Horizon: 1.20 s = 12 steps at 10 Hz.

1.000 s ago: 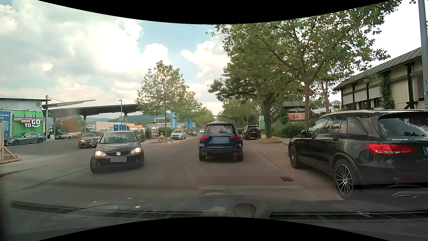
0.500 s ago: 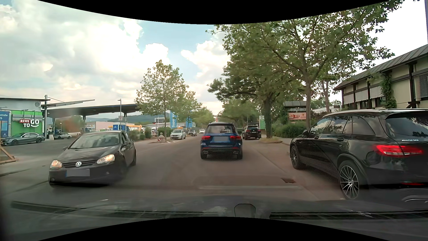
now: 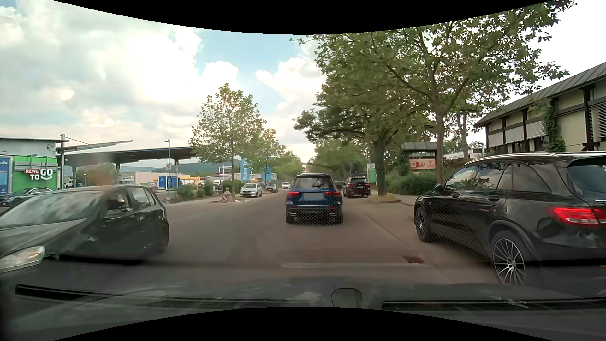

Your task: Follow the waypoints while adhering to traffic rules and regulations

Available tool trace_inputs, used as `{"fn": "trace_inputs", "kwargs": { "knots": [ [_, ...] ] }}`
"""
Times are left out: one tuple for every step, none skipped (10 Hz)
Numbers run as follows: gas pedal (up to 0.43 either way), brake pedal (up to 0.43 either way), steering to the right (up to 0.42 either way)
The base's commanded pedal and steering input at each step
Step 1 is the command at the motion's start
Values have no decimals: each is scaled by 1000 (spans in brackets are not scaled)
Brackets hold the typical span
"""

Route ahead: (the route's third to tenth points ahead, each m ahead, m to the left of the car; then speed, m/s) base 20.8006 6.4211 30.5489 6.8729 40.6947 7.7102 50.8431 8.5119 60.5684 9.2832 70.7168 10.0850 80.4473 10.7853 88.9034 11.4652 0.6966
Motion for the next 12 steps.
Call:
{"fn": "trace_inputs", "kwargs": {
  "knots": [
    [0,0,0],
    [0,0,1],
    [0,0,0],
    [0,0,0],
    [0,0,0],
    [0,0,0],
    [0,0,0],
    [8,0,1],
    [28,0,1],
    [59,0,1],
    [138,0,1],
    [157,0,1]
  ]
}}
